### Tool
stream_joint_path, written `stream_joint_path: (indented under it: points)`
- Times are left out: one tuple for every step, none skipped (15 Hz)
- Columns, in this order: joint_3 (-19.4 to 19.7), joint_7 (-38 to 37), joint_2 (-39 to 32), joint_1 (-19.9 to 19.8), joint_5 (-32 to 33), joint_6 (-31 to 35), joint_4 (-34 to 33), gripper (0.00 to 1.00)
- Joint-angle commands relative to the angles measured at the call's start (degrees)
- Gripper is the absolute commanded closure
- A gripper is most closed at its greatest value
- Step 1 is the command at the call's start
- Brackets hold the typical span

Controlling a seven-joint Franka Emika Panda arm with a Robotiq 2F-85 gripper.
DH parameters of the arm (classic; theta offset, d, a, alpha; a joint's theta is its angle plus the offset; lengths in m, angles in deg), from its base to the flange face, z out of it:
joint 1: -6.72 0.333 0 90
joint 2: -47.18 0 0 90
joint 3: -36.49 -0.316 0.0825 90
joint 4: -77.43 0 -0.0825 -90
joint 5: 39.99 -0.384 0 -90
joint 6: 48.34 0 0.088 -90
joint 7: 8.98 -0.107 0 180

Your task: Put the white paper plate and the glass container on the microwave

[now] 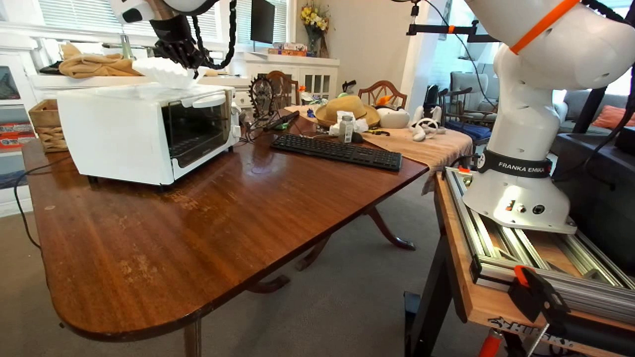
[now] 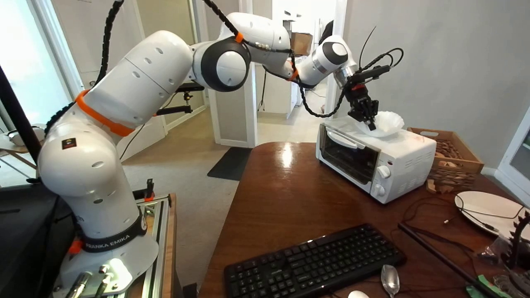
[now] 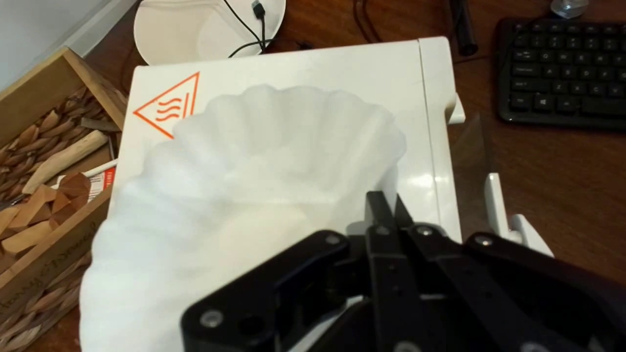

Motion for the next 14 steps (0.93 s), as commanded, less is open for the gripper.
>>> stream_joint_path:
  points:
    - [0.8, -1.2, -0.9, 0.9, 0.6, -2.0, -2.0, 0.72]
    - [1.1, -1.4, -0.1, 1.1, 1.0, -2.0, -1.7, 0.67]
    - [1.5, -1.6, 0.4, 1.3, 1.5, -2.1, -1.6, 0.58]
    - [1.9, -2.0, 1.4, 1.6, 2.0, -2.0, -1.4, 0.51]
    - [2.1, -2.1, 2.1, 1.7, 2.3, -2.0, -1.5, 0.42]
    - [2.2, -2.0, 3.1, 1.7, 2.2, -2.1, -1.4, 0.35]
    - [2.1, -1.8, 3.9, 1.6, 2.0, -2.0, -1.4, 0.29]
    - [2.0, -1.7, 4.9, 1.4, 1.6, -1.6, -1.3, 0.20]
    - [1.3, -0.9, 6.0, 0.9, 0.3, -1.8, -1.3, 0.13]
    - [1.0, -1.6, 7.4, 0.4, -0.5, -1.2, -0.5, 0.05]
    - [1.0, -4.0, 8.9, -0.2, -1.3, 0.4, 0.9, 0.00]
    - [1.1, -7.1, 10.3, -0.8, -1.9, 1.5, 1.9, 0.00]
    - [1.0, -9.6, 12.0, -1.6, -2.7, 3.3, 4.0, 0.00]
    - [1.0, -12.0, 13.5, -2.3, -3.4, 4.6, 5.6, 0.00]
